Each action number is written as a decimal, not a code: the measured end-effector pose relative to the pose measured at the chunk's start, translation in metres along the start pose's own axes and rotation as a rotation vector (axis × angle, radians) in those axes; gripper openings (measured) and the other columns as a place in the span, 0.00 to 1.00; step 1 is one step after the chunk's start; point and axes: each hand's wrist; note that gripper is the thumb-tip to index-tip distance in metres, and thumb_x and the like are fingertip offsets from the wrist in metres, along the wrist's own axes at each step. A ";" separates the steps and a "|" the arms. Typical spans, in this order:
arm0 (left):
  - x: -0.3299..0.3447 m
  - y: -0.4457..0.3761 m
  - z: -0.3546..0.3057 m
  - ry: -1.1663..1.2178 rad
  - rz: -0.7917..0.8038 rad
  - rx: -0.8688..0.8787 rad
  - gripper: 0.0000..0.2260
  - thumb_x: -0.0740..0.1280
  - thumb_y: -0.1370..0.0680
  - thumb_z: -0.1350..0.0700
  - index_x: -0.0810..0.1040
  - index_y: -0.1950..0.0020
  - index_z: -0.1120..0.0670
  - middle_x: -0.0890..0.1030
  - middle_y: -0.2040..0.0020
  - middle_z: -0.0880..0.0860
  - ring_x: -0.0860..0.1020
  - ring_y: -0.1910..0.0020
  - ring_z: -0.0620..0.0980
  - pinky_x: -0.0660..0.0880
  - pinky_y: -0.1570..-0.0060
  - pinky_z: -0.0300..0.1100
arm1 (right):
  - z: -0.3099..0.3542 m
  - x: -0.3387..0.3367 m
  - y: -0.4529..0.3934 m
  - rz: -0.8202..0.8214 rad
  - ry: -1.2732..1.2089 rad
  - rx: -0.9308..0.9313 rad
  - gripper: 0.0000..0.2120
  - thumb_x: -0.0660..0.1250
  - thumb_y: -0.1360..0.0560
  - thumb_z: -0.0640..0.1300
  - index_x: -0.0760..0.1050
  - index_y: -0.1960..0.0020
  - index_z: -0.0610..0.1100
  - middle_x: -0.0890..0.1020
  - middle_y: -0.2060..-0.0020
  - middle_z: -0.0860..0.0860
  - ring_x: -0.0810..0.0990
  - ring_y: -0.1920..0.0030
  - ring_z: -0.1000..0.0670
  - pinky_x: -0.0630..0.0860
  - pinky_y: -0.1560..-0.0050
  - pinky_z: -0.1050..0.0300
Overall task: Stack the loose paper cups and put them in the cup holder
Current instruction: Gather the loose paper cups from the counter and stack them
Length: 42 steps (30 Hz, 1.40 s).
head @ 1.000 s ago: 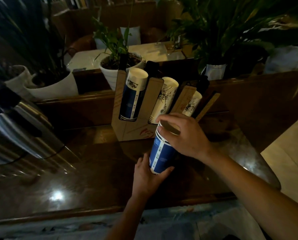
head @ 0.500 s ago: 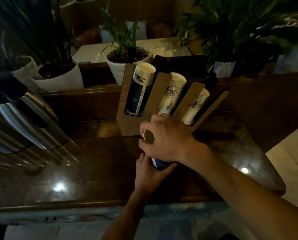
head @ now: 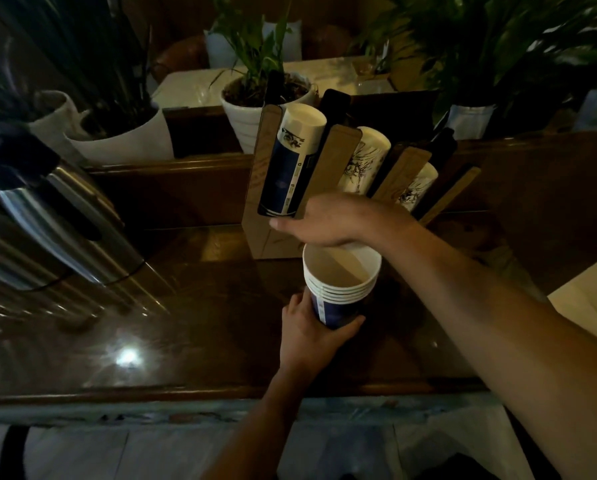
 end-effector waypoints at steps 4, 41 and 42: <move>0.003 -0.001 0.005 -0.001 0.017 0.002 0.36 0.70 0.37 0.24 0.76 0.35 0.43 0.78 0.40 0.36 0.72 0.39 0.36 0.69 0.38 0.39 | -0.009 0.015 -0.005 0.046 -0.142 0.003 0.24 0.57 0.21 0.63 0.80 0.46 0.45 0.80 0.51 0.48 0.78 0.51 0.46 0.62 0.63 0.60; -0.008 0.003 -0.013 0.065 0.053 -0.064 0.33 0.71 0.34 0.30 0.77 0.38 0.50 0.81 0.43 0.44 0.78 0.43 0.46 0.76 0.40 0.51 | 0.004 0.044 0.068 -0.607 -0.066 -0.078 0.15 0.62 0.25 0.60 0.83 0.47 0.55 0.83 0.50 0.53 0.80 0.49 0.51 0.78 0.52 0.52; -0.008 0.004 -0.014 0.056 0.024 -0.071 0.34 0.73 0.35 0.31 0.76 0.37 0.50 0.80 0.42 0.43 0.77 0.41 0.45 0.75 0.39 0.51 | 0.000 0.041 0.067 -0.567 -0.142 -0.093 0.16 0.64 0.25 0.62 0.83 0.45 0.56 0.83 0.48 0.54 0.80 0.47 0.52 0.79 0.50 0.52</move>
Point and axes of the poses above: each hand's wrist, its own y-axis away from the middle knuckle, its own x-axis out of the palm, z = x × y
